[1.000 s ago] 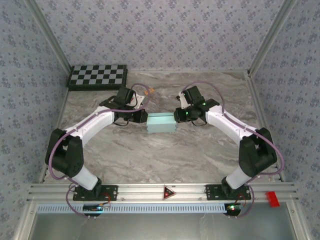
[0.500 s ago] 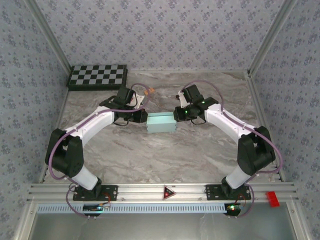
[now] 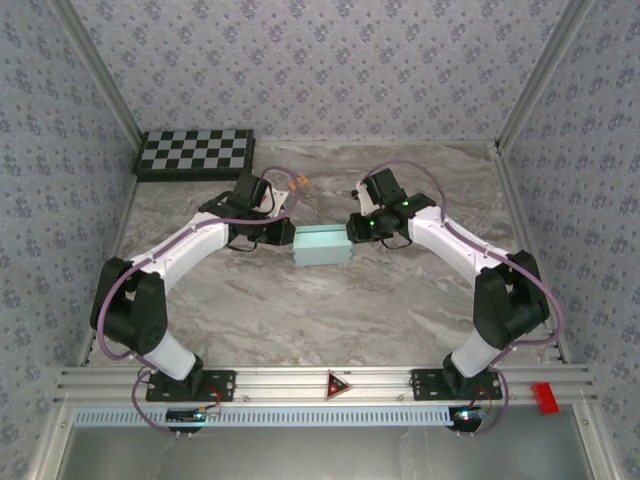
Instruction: Fold the paper box
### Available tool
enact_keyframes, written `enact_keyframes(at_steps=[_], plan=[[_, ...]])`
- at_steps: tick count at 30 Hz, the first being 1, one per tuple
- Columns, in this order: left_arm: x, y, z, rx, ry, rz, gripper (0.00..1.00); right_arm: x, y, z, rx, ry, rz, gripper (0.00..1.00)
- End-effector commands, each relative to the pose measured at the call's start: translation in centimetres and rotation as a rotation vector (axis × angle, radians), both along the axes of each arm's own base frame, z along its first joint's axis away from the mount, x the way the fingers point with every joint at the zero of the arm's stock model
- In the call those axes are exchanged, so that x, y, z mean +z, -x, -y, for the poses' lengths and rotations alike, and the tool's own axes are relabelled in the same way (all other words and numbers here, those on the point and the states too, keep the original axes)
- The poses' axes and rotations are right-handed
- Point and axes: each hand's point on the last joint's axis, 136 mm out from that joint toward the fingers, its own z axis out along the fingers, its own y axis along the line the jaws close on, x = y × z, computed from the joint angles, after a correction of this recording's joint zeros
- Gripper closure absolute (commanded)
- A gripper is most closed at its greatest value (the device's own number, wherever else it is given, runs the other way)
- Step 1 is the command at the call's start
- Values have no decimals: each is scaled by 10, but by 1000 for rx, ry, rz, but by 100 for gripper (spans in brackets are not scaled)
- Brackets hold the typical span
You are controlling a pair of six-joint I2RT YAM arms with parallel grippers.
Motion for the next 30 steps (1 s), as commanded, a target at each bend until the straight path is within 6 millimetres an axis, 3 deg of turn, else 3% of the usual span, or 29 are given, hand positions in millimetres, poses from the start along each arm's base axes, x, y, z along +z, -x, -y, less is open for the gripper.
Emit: enact_keyframes(at_steps=[1,15,30], plan=[[6,2,15,-33,45,-7,88,-2,10,-17,50,-42,-47,89],[6,1,17,-28,58,-20,91,-14,12,-15,43,-21,-64,91],[8,3,19,-32,72,-34,83,-15,12,-15,38,-13,-62,92]])
